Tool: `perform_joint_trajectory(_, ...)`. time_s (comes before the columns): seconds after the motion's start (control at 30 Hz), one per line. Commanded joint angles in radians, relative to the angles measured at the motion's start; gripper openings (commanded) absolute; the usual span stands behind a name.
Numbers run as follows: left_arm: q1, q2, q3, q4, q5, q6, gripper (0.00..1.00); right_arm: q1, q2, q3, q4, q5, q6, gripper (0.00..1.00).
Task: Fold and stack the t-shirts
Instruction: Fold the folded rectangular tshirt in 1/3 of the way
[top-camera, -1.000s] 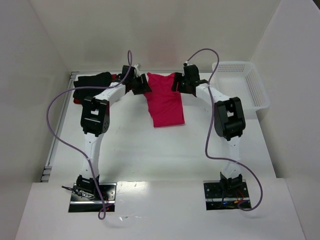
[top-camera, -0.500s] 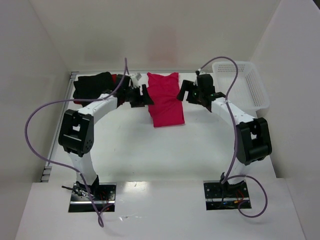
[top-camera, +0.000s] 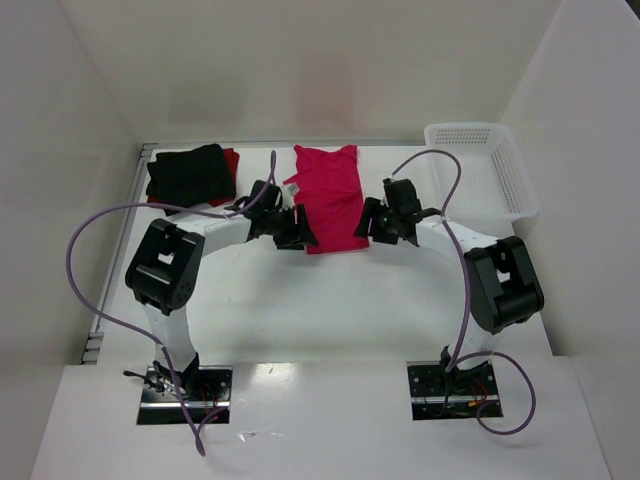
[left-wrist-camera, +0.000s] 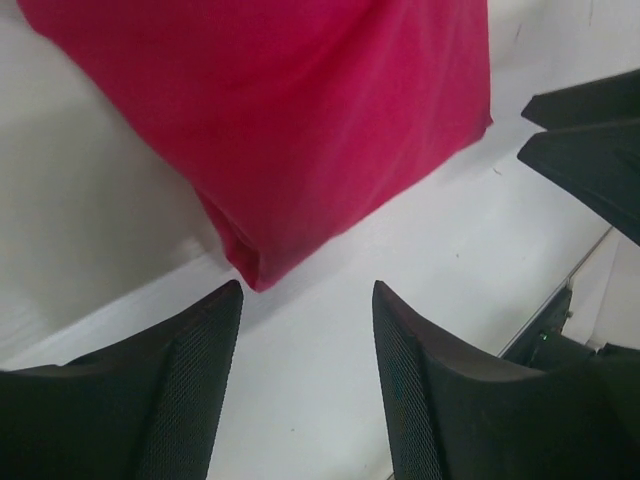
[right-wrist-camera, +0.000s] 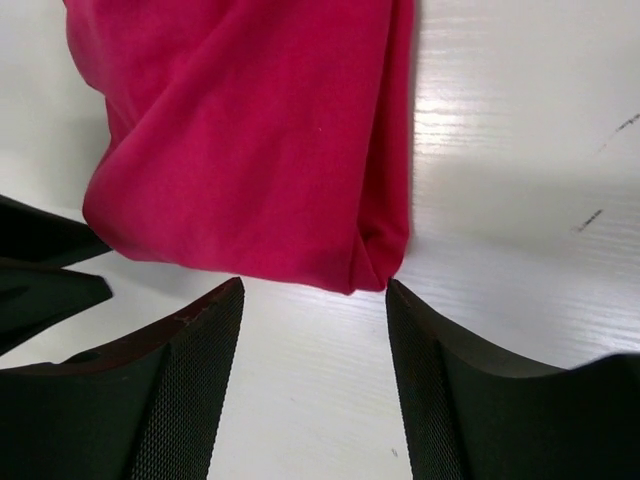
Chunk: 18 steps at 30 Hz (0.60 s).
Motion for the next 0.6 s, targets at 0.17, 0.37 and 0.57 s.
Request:
perform_joint_trajectory(0.17, -0.027, 0.097, 0.052, 0.126, -0.014, -0.047, 0.59, 0.008, 0.066, 0.049, 0.071, 0.002, 0.001, 0.61)
perform_joint_trajectory(0.37, -0.027, 0.106, 0.061, 0.153, -0.023, -0.056, 0.49, 0.008, 0.090, 0.058, 0.082, 0.002, 0.001, 0.55)
perform_joint_trajectory(0.57, -0.027, 0.115, 0.080, 0.104, 0.005, -0.046, 0.15, 0.018, 0.129, 0.058, 0.128, -0.031, 0.020, 0.36)
